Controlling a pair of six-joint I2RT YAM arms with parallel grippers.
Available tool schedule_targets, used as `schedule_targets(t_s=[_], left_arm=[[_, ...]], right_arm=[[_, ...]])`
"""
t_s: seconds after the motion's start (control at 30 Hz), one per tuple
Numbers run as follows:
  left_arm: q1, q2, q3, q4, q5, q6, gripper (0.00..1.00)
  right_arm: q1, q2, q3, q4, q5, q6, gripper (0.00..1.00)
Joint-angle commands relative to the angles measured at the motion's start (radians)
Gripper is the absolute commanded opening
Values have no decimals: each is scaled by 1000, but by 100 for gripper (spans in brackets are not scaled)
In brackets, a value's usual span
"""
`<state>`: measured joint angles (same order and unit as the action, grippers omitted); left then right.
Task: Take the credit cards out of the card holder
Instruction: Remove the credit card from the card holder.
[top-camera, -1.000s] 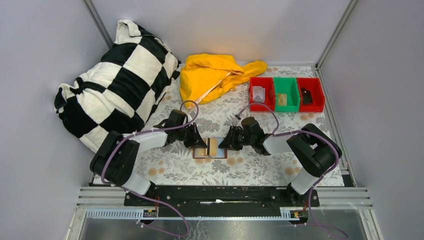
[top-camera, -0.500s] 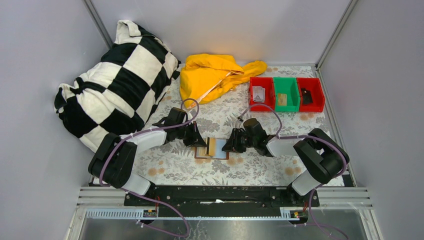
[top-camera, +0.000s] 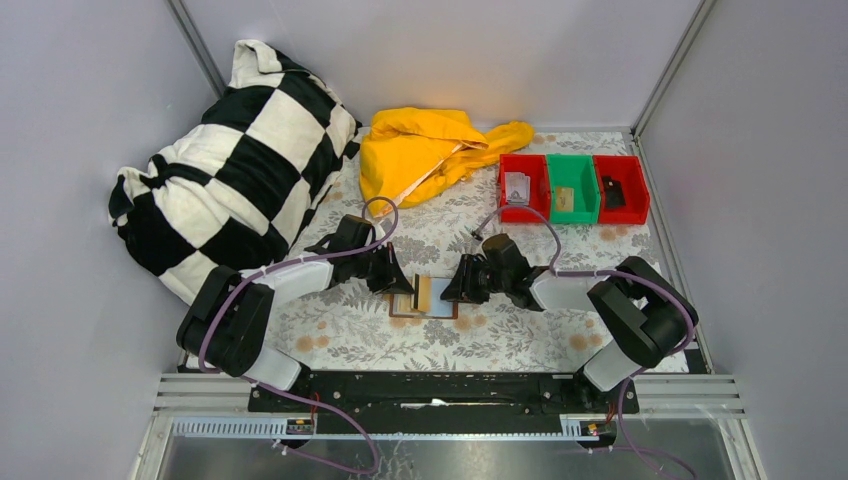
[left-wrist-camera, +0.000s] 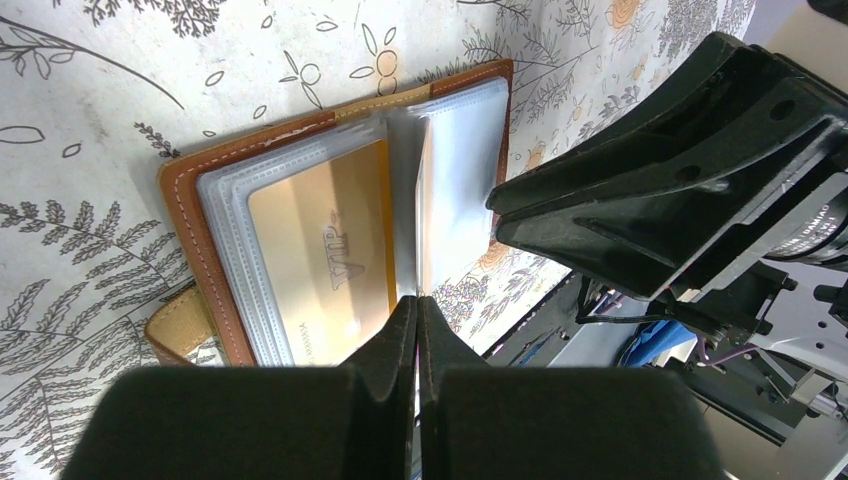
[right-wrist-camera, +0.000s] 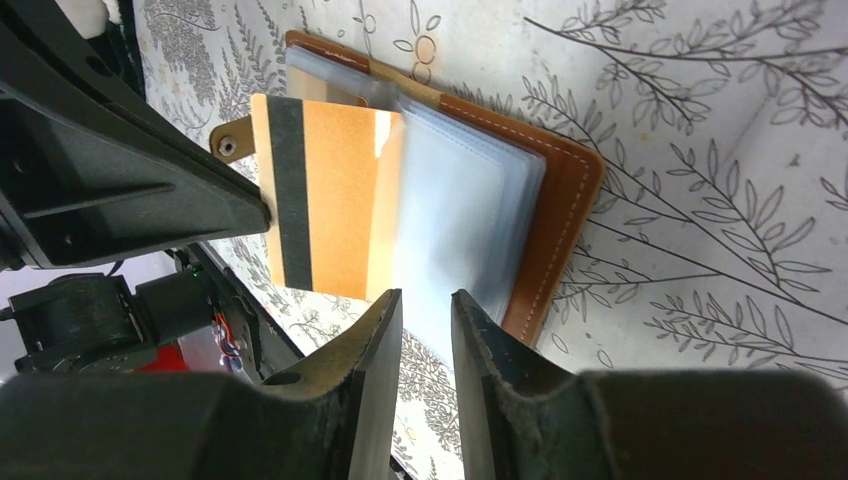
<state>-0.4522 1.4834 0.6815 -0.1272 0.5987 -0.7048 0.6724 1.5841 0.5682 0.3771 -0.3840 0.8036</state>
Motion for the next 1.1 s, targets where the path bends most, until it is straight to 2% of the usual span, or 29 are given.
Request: schedule_targets(t_s=[0.0, 0.2, 0.43, 0.5, 0.7, 1.07], left_arm=[[4, -14, 17, 13, 6, 11, 0], [4, -16, 23, 2, 5, 19, 0], [4, -36, 21, -4, -1, 19, 0], [4, -32, 22, -3, 2, 21, 11], [-11, -16, 19, 4, -6, 20, 28], [-62, 17, 33, 60, -3, -25, 28]], right_arm=[[23, -17, 53, -13, 27, -19, 34], [40, 11, 108, -40, 36, -38, 34], [47, 89, 130, 19, 8, 1, 27], [49, 113, 129, 31, 5, 7, 26], [50, 165, 118, 78, -18, 39, 25], [51, 178, 112, 92, -32, 44, 24]])
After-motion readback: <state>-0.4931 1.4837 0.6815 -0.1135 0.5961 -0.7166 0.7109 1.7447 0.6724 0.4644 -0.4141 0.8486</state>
